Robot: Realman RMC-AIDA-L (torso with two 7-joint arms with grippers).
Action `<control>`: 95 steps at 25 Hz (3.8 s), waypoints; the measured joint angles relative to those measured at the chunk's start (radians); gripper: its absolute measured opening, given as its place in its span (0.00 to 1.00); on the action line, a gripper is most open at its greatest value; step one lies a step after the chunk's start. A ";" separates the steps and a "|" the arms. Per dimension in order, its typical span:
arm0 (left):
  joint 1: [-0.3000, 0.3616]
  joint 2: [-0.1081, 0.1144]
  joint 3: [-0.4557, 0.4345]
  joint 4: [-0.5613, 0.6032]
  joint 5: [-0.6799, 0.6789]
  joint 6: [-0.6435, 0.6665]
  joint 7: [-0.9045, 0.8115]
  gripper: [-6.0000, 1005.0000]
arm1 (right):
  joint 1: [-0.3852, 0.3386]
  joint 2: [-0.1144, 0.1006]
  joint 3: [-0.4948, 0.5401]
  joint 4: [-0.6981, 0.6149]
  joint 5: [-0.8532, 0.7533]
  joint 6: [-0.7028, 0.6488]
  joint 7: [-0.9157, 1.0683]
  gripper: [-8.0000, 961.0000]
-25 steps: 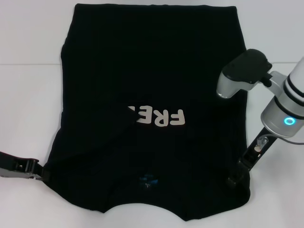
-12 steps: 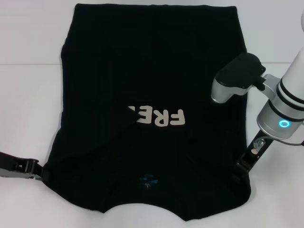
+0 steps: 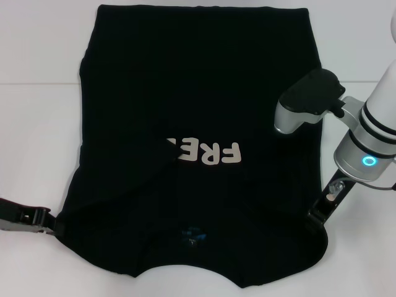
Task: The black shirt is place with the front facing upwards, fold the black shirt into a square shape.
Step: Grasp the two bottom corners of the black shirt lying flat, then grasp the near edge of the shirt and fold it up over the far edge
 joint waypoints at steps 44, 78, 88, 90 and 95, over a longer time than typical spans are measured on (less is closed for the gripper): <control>0.014 0.041 -0.021 -0.103 -0.051 0.139 0.065 0.02 | -0.462 -0.138 0.711 0.151 0.375 -0.076 -0.326 0.05; -0.128 0.098 -0.275 -0.183 -0.125 -0.021 0.097 0.02 | -0.339 -0.185 0.872 0.202 0.599 0.070 -0.366 0.05; -0.130 0.046 -0.276 -0.184 -0.254 -0.317 0.089 0.02 | -0.282 -0.112 0.868 0.263 0.782 0.348 -0.512 0.05; -0.130 0.038 -0.274 -0.184 -0.273 -0.359 0.090 0.02 | -0.275 -0.096 0.868 0.265 0.810 0.382 -0.550 0.05; -0.137 0.027 -0.270 -0.191 -0.302 -0.446 0.088 0.02 | -0.256 -0.081 0.868 0.274 0.840 0.434 -0.608 0.05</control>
